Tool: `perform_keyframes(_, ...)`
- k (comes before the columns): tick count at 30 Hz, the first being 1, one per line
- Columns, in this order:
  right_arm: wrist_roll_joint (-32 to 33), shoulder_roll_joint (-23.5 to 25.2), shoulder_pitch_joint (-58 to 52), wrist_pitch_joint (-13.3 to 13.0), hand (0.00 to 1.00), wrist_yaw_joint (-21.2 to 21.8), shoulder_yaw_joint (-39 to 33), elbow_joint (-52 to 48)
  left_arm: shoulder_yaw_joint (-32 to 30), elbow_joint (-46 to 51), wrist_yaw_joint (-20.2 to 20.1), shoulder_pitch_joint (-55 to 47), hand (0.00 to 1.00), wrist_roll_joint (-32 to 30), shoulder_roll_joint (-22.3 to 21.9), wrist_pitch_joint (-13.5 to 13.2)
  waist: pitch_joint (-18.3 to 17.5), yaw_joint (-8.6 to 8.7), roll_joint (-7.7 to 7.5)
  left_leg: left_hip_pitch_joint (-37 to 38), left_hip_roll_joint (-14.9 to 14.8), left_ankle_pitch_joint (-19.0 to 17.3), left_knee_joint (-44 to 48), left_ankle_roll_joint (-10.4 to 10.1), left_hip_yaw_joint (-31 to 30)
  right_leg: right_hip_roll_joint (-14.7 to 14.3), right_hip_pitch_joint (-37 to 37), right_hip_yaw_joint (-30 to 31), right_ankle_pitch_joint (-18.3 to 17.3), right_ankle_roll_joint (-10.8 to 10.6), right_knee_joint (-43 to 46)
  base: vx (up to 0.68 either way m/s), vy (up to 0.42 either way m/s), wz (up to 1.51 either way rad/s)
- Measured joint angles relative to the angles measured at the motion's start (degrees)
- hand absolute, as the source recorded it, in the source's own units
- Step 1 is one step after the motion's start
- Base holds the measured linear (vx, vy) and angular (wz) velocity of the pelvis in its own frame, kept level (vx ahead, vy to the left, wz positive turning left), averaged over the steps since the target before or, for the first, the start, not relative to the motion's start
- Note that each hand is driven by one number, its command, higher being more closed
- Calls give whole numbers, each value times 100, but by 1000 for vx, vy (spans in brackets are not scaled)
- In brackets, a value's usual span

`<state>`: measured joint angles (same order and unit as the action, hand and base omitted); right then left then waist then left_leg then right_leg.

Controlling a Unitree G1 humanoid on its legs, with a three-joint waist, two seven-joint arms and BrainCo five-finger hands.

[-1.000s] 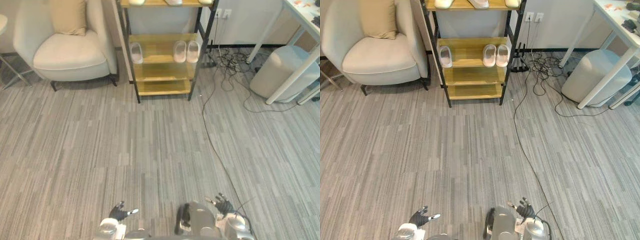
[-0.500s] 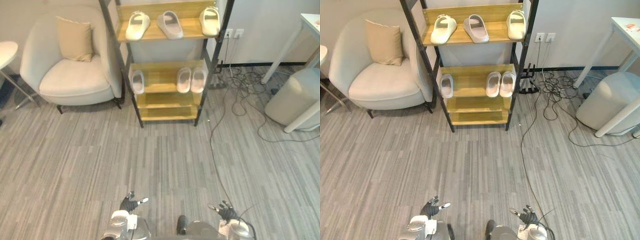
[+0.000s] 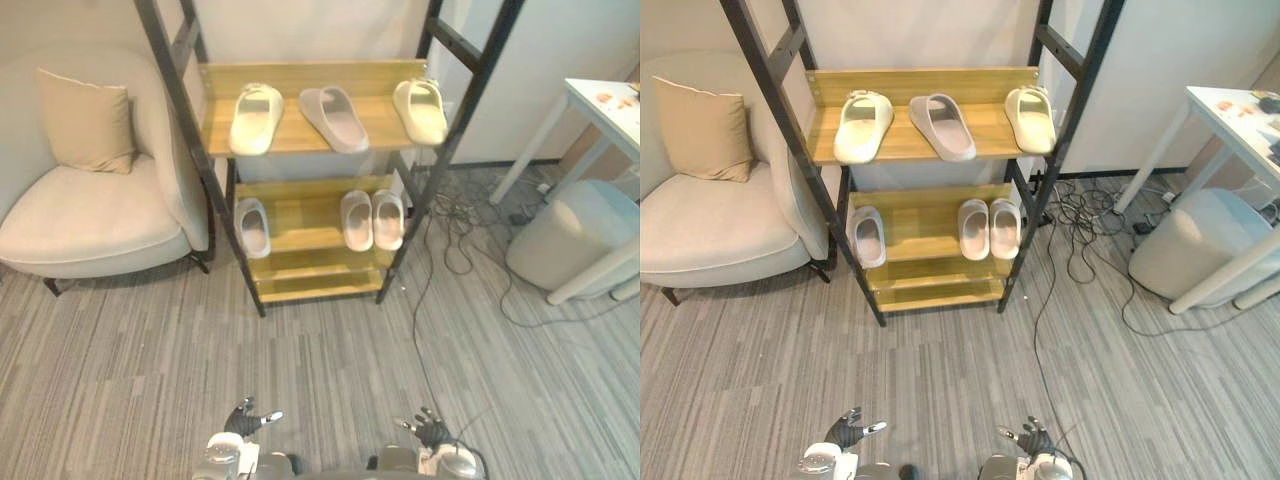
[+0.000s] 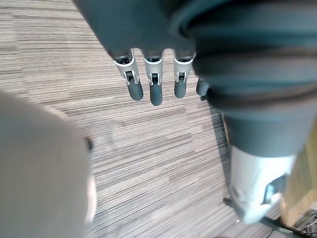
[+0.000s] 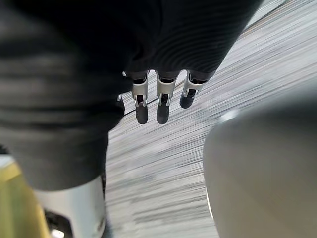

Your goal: Organize the slippers on the shoe rack

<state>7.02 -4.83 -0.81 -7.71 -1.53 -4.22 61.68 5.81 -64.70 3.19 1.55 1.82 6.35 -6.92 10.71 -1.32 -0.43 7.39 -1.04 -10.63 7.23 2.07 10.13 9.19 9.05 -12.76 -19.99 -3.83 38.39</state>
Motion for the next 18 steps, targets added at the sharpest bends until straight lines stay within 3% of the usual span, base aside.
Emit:
perform_keyframes(1,23,-41,62,-22,0,3,-11,-28,-6,2,5,10,0,2,-29,2,51,64,79,105,-112,-15,-79,-25,-67,-154,204,99,93,-7,-605,463,-104,33)
perform_keyframes(2,35,-68,119,-23,0,10,-12,-63,0,-1,4,-5,0,2,-52,3,87,143,134,163,-214,-41,-106,-69,-153,-284,335,232,415,0,-1294,390,-113,35)
perform_keyframes(4,36,-61,87,-22,0,19,-15,-97,15,-4,3,-44,0,-2,-36,0,80,152,84,302,-255,-132,-96,-222,-165,-370,352,516,1188,0,-2299,400,-175,36)
perform_keyframes(5,43,-44,37,-21,0,36,-31,-94,-11,-21,1,-67,0,-7,-18,2,49,164,7,469,-252,-372,-30,-527,-273,-353,283,681,2121,74,-2490,407,-218,35)
perform_keyframes(6,31,-157,79,-16,0,38,-66,-88,-43,-70,12,-43,0,-9,-116,6,26,171,197,550,-425,-476,68,-578,-310,-458,279,533,1955,152,-2197,328,-182,32)
perform_keyframes(8,49,-206,98,-16,0,47,-96,-32,-39,-61,-1,-22,0,-53,-217,-16,15,153,308,355,-529,-472,620,-592,-327,-451,227,429,1602,236,-2038,431,-238,29)
perform_keyframes(9,57,-219,107,-19,0,48,-240,-36,-80,-48,-1,21,0,-55,-278,-4,68,192,414,-11,-656,-436,1601,-656,-340,-480,-30,315,1441,293,-2060,585,-327,50)
perform_keyframes(10,82,-224,95,-15,0,38,-231,-46,-270,-14,-4,18,0,-55,-322,-1,128,193,412,-445,-845,-202,2775,-1033,-317,-509,-354,189,1340,379,-2175,474,-237,42)
perform_keyframes(11,87,-198,92,-6,0,37,-228,-34,-319,2,0,15,0,-56,-320,-5,135,178,427,-607,-962,-117,3223,-1165,-297,-522,-499,151,1303,420,-2239,352,-144,26)
perform_keyframes(12,97,-192,38,13,0,30,-223,-12,-481,49,4,10,0,-54,-332,-10,144,158,450,-909,-1257,-153,4124,-1140,-105,-585,-979,52,1234,478,-2483,303,-95,13)
perform_keyframes(13,148,-190,-11,15,0,28,-224,-14,-471,65,3,-3,0,-55,-324,-16,147,139,426,-1044,-1392,-232,4301,-1000,184,-584,-1311,36,1228,473,-2738,272,-78,9)
perform_keyframes(15,210,-193,-33,17,0,24,-225,-12,-463,112,4,1,0,-56,-328,-26,144,133,420,-1196,-1431,-319,4086,-878,457,-549,-1551,44,1223,453,-2970,203,1,-3)
perform_keyframes(18,240,-185,-30,40,0,15,-232,-7,-425,115,4,20,0,-56,-322,-25,150,131,412,-1374,-1088,-324,2238,-864,508,-414,-1783,114,1169,276,-3100,260,120,-13)
